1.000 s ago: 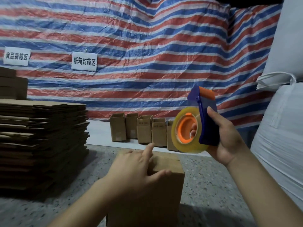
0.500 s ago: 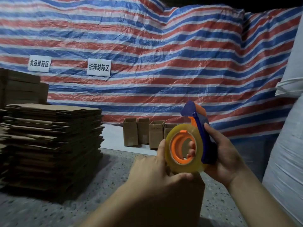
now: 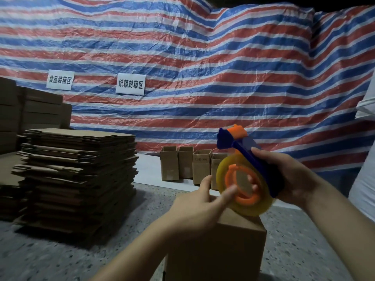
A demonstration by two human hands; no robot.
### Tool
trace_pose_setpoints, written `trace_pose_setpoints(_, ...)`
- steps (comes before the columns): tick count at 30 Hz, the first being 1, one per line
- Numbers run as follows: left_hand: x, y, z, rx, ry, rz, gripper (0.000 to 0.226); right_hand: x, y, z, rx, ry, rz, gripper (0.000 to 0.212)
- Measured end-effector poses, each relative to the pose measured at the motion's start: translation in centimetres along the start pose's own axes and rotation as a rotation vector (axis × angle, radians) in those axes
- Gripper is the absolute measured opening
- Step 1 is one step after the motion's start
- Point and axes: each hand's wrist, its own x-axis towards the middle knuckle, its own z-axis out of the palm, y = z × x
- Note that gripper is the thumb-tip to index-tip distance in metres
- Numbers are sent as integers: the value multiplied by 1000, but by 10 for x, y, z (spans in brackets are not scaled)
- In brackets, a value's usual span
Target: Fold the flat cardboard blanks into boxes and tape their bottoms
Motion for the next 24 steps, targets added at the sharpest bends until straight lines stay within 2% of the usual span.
trace_pose_setpoints(2,2,0,-7,-224,-7,-86,103,3,-11,-5,-81,-21,80,50)
trace_pose_setpoints(6,10,1,-12,-549,72,-165,76,11,-25,-5,-186,-51,198,47)
trace_pose_setpoints(9,16,2,-20,-748,236,-237,73,16,-31,-2,-269,-85,234,63)
trace_pose_setpoints(11,19,0,-28,-863,284,-282,76,19,-35,3,-313,-100,255,68)
trace_pose_setpoints(16,28,4,-43,-856,284,-323,65,28,-37,8,-370,-65,287,54)
trace_pose_setpoints(21,32,12,-53,-834,241,-342,49,29,-38,7,-378,-58,301,56)
trace_pose_setpoints(24,34,14,-57,-834,277,-322,29,30,-38,7,-381,-60,308,55)
